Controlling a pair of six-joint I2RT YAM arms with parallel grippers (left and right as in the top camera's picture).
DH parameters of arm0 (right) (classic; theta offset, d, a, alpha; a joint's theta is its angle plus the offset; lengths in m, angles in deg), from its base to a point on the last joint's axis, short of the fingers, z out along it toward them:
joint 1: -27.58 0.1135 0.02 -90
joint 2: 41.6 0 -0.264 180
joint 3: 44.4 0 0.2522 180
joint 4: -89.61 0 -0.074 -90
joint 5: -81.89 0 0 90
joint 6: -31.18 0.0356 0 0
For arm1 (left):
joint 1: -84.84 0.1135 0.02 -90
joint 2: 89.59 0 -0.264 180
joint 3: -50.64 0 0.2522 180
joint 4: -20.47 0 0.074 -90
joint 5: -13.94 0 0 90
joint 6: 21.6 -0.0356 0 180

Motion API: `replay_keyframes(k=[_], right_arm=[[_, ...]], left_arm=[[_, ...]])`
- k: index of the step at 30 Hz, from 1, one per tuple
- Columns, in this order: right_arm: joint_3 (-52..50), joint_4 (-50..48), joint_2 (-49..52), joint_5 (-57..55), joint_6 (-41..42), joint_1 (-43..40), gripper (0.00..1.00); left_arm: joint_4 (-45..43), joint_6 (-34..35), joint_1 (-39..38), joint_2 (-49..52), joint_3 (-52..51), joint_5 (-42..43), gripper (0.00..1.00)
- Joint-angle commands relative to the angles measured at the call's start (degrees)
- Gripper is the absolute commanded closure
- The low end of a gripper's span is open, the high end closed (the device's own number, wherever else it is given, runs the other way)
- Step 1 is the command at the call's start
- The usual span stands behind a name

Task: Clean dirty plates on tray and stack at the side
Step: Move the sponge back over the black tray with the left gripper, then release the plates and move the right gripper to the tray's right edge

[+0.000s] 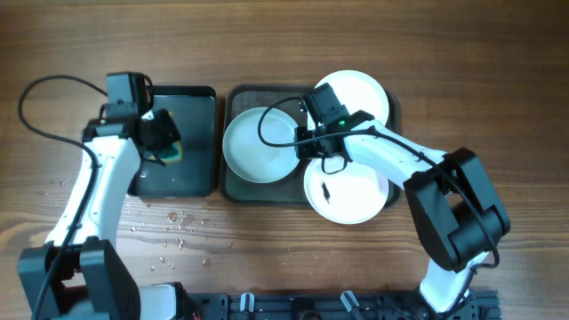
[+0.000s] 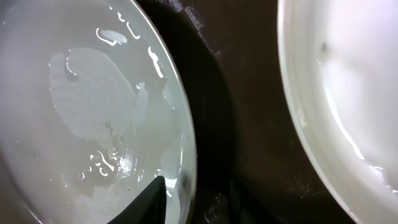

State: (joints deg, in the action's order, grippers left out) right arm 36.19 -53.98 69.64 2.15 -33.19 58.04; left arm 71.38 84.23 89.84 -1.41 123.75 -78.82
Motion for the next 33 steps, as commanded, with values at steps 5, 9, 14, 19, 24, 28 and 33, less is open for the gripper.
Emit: replay_keyframes(k=[5, 9, 14, 19, 24, 28, 33], right_arm=[[-1.14, -1.14, -0.83, -0.35, 0.55, 0.35, 0.71], [-0.94, -0.9, -1.25, -0.33, 0.24, 0.17, 0.73], [1.86, 1.97, -5.09, -0.35, -1.55, -0.68, 0.64], [2.73, 5.75, -10.58, -0.5, -3.54, -2.97, 0.62], [2.71, 14.97, -15.52, -8.41, -4.96, -10.6, 0.63], [2.64, 20.24, -16.04, -13.57, -8.85, -18.32, 0.63], [0.7, 21.0, -15.78, -14.05, -19.06, -26.01, 0.82]], left_arm=[[-4.13, -3.48, 0.17, -0.09, -3.78, -1.2, 0.96], [-4.63, -3.48, 0.17, -0.09, -3.98, -1.2, 0.96], [-4.83, -3.45, 0.15, -0.09, -3.98, -1.18, 0.96], [-4.76, -3.45, 0.17, -0.09, -3.98, -1.18, 0.96], [-4.63, -3.45, 0.17, -0.09, -3.96, -1.18, 0.96], [-4.61, -3.45, 0.15, -0.09, -3.98, -1.16, 0.96], [-4.59, -3.45, 0.15, -0.09, -3.98, -1.16, 0.96]])
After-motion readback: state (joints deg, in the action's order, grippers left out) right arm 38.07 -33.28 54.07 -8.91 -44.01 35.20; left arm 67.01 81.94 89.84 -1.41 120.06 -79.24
